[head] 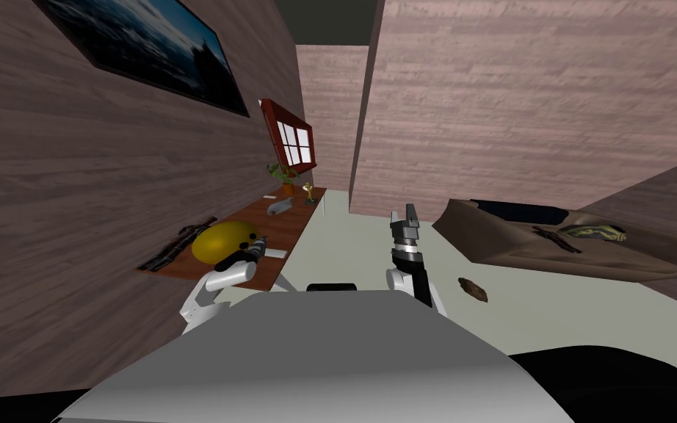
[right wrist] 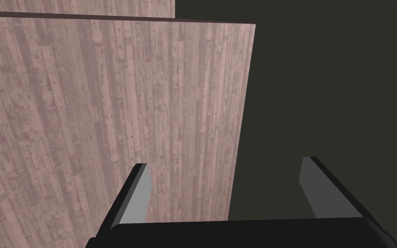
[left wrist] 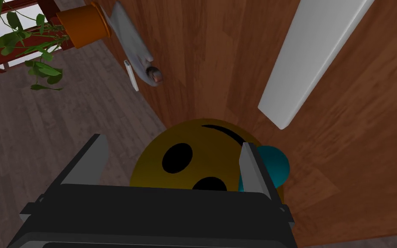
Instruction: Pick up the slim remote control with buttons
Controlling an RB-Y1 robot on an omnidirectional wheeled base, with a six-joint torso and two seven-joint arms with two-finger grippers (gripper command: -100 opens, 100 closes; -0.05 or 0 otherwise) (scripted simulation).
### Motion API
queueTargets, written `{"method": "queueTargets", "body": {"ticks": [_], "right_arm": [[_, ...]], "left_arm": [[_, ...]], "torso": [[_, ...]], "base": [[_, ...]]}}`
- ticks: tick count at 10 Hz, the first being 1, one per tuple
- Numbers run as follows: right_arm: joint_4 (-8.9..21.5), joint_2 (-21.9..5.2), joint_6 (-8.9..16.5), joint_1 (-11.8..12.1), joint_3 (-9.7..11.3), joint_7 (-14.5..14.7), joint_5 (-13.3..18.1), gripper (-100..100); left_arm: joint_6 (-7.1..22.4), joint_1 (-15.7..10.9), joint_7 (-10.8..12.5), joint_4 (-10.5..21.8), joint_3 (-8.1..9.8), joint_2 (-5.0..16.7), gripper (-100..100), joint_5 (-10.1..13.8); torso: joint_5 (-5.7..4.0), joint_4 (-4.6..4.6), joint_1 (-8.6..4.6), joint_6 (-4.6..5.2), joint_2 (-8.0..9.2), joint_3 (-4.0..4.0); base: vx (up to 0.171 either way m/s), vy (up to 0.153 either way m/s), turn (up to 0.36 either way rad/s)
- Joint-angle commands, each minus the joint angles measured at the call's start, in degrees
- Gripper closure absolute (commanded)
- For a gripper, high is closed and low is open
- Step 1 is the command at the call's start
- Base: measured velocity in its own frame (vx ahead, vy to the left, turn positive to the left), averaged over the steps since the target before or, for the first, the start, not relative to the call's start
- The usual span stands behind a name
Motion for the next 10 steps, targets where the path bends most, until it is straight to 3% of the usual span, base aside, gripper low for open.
{"method": "queueTargets", "body": {"ticks": [1, 2, 7, 9, 10], "right_arm": [[0.00, 0.00, 0.00, 0.00, 0.00, 0.00, 0.00, 0], [0.00, 0.00, 0.00, 0.00, 0.00, 0.00, 0.00, 0], [0.00, 0.00, 0.00, 0.00, 0.00, 0.00, 0.00, 0], [0.00, 0.00, 0.00, 0.00, 0.00, 0.00, 0.00, 0], [0.00, 0.00, 0.00, 0.00, 0.00, 0.00, 0.00, 0]], "left_arm": [[2.86, -1.37, -0.03, 2.42, 0.39, 0.34, -100, 0.85], [4.53, -1.37, -0.03, 2.42, 0.39, 0.34, -100, 0.85], [13.41, -4.57, 0.28, 8.41, 0.97, 1.98, -100, 3.67], [15.48, -4.57, 0.28, 8.41, 0.97, 1.98, -100, 3.67], [17.78, -5.62, 0.49, 10.37, 0.97, 2.71, -100, 4.58]], "torso": [[0.00, 0.00, 0.00, 0.00, 0.00, 0.00], [0.01, 0.00, 0.01, 0.01, -0.05, -0.02], [0.01, -0.01, 0.03, 0.00, -0.06, -0.03], [0.01, -0.01, 0.05, 0.00, -0.05, -0.03], [0.01, 0.01, 0.06, -0.01, 0.04, 0.02]], "base": [[0.049, -0.010, -0.008], [0.052, -0.013, -0.006], [0.051, -0.011, -0.013], [0.032, 0.001, -0.008], [0.032, 0.005, -0.026]]}}
